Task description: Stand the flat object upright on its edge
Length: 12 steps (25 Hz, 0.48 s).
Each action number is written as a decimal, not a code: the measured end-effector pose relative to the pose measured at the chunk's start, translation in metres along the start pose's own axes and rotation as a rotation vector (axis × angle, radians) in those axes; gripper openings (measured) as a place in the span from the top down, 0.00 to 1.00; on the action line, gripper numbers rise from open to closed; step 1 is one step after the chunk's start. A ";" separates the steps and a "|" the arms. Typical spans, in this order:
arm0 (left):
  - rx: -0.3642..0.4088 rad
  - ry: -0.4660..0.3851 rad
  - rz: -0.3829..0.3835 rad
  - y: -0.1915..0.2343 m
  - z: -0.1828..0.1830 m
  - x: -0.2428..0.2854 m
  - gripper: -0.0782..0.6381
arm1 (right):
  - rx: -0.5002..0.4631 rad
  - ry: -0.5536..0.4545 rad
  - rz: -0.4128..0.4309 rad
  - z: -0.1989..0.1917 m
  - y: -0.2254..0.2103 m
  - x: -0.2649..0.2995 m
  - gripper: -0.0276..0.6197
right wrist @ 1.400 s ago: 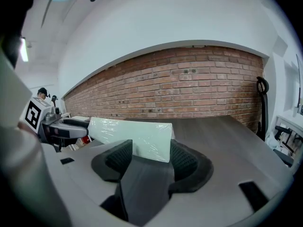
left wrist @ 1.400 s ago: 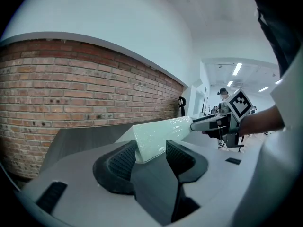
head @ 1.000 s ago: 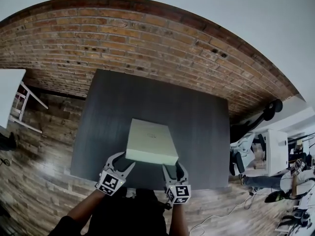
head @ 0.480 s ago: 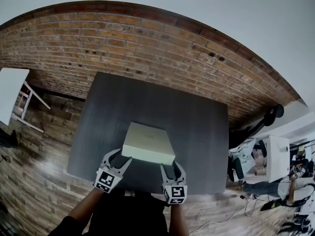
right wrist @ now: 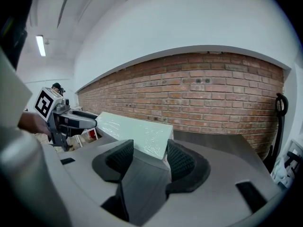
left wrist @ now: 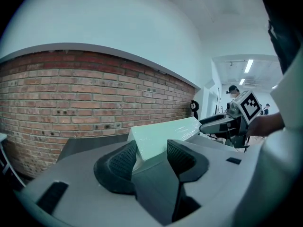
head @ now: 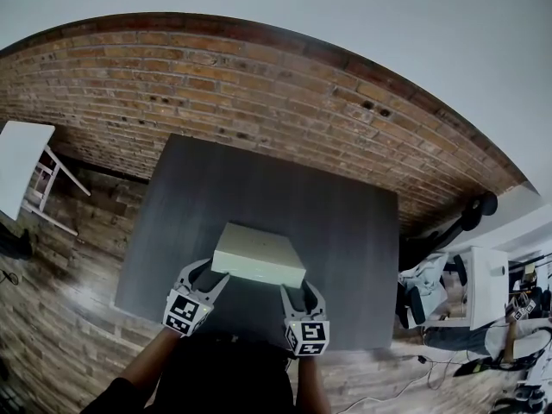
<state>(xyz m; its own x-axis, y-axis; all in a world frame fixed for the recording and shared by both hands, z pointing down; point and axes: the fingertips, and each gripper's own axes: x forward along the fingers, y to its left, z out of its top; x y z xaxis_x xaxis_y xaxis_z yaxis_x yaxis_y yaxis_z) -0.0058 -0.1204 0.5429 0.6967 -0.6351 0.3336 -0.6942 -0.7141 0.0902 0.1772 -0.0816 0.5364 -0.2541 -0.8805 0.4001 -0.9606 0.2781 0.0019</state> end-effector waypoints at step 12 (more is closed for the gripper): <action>-0.073 0.061 -0.014 0.005 0.028 0.011 0.60 | 0.068 0.056 0.035 0.024 -0.017 0.008 0.60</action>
<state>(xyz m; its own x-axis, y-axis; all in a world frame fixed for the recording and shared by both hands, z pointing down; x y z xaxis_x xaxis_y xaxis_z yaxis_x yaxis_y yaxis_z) 0.0039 -0.1390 0.5209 0.6957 -0.6045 0.3881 -0.6974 -0.6980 0.1629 0.1884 -0.1022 0.5171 -0.2832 -0.8472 0.4495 -0.9570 0.2801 -0.0750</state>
